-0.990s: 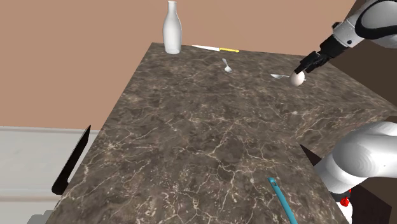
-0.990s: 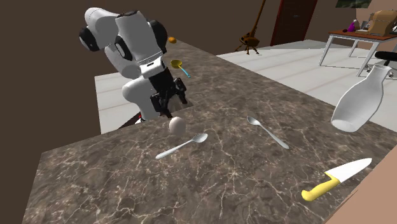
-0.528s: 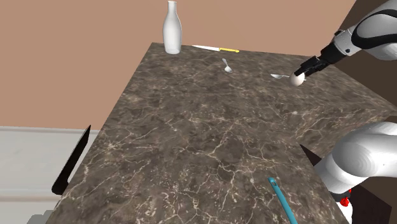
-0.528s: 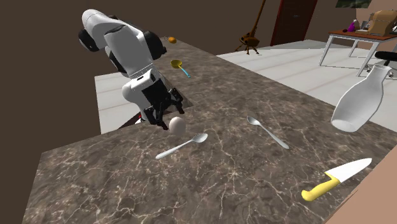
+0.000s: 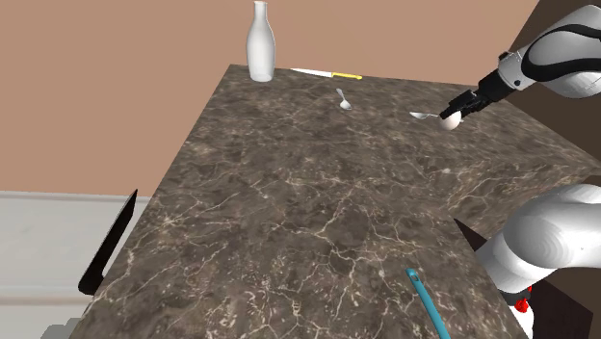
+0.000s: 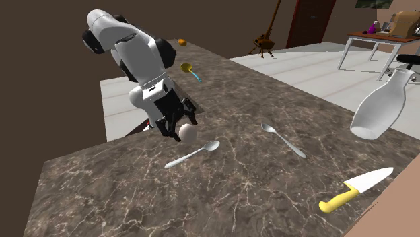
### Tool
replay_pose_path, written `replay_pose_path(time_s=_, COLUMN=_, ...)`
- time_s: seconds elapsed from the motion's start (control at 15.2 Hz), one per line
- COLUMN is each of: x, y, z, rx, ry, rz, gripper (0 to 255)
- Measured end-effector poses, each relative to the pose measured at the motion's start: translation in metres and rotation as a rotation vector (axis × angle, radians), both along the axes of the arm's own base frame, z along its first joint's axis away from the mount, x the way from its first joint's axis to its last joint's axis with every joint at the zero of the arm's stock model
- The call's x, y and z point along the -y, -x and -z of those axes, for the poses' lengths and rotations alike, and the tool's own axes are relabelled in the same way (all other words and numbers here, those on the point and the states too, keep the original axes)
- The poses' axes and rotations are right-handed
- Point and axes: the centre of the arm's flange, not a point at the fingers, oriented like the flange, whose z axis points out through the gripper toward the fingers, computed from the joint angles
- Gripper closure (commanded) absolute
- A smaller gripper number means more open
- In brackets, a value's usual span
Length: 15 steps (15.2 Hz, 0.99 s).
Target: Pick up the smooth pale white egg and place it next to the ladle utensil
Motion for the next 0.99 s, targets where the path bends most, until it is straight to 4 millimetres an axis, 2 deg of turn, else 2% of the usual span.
replay_pose_path(time_s=0.13, x=0.0000, y=0.0000, z=0.0000, rx=0.000, ry=0.000, rz=0.000, gripper=0)
replay_pose_path(time_s=0.2, x=0.0000, y=0.0000, z=0.0000, rx=0.000, ry=0.000, rz=0.000, gripper=255)
replay_pose_path(time_s=0.86, x=0.0001, y=-0.0001, z=-0.0003, rx=0.001, ry=0.001, rz=0.001, gripper=255)
replay_pose_path(time_s=0.99, x=0.0003, y=0.0001, z=-0.0062, rx=0.000, ry=0.000, rz=0.000, gripper=255)
